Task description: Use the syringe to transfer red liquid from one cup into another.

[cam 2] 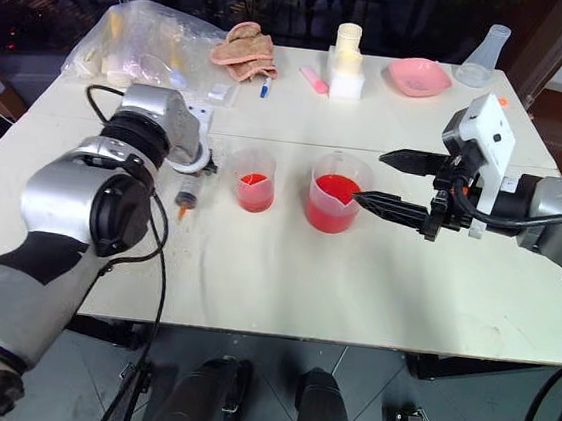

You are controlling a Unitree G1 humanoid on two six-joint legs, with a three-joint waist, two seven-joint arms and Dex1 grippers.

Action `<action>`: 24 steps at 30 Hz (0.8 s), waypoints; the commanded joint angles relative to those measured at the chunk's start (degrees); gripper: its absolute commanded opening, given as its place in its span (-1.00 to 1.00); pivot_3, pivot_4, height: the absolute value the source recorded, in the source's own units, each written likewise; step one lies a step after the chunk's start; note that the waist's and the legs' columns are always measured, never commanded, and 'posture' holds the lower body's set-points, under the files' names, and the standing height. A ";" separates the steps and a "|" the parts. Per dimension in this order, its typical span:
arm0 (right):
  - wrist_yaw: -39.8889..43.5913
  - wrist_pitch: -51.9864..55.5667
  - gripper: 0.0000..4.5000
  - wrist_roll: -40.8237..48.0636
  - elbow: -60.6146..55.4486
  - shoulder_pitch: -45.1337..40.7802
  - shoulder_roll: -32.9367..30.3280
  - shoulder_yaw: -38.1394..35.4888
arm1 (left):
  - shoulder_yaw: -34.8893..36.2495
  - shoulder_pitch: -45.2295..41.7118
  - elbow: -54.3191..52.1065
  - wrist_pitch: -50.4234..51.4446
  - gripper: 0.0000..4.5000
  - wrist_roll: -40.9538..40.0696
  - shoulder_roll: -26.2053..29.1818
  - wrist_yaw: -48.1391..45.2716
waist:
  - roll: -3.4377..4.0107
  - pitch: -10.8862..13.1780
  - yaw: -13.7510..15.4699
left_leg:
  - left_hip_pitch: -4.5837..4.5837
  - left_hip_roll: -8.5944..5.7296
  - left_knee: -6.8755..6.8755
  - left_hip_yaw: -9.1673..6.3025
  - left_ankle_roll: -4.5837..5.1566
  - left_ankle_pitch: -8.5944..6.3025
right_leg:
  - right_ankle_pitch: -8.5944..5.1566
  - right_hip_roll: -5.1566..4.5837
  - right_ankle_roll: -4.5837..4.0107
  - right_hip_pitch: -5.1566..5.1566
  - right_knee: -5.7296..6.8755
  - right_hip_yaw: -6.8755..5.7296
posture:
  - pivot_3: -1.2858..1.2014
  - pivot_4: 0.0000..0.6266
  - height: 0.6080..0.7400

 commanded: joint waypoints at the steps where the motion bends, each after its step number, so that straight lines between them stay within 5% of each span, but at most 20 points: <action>1: -0.12 -1.35 0.71 0.11 -0.68 -0.83 0.08 -1.09 | -0.04 -2.92 -5.52 -4.06 -0.33 -0.12 3.28 -0.66 | 0.00 0.00 0.21 | -0.01 0.00 0.00 0.00 0.00 0.00 | 0.00 -0.01 0.00 -0.01 -0.01 0.00 | 0.03 -0.52 1.00; 4: -0.18 -2.47 0.71 -0.86 -0.11 -1.07 0.74 -0.43 | 4.07 -4.05 -10.75 -10.31 -0.33 -3.56 4.43 0.71 | 0.00 0.00 0.41 | -0.09 -0.01 0.02 -0.01 -0.02 0.01 | 0.00 -0.04 0.00 -0.05 -0.05 0.03 | 0.03 -0.52 1.00; 11: -1.55 -3.45 0.71 -1.03 -1.16 0.34 1.82 -1.74 | 1.00 -2.01 -28.57 -25.97 -0.33 -6.32 -1.62 -9.00 | 0.00 0.00 1.59 | -0.28 -0.05 0.11 0.00 -0.04 0.02 | 0.00 -0.07 0.00 -0.13 -0.15 0.03 | 0.03 -0.52 1.00; 18: -6.12 -3.29 0.71 0.01 -4.90 3.55 2.88 -6.10 | -6.91 8.90 -48.15 -42.65 -0.33 -11.67 -11.55 -28.95 | 0.03 -0.02 1.66 | -0.26 -0.03 0.08 0.05 -0.04 0.03 | 0.01 -0.06 -0.01 -0.11 -0.20 0.06 | 0.03 -0.52 1.00; 24: -12.14 -1.03 0.71 3.05 -6.83 6.03 3.86 -13.45 | -10.55 17.64 -56.31 -43.21 -0.33 -19.73 -17.75 -41.81 | 0.06 -0.04 1.52 | -0.17 0.05 0.09 0.25 0.00 0.03 | 0.01 0.02 -0.03 -0.12 -0.17 0.24 | 0.03 -0.52 1.00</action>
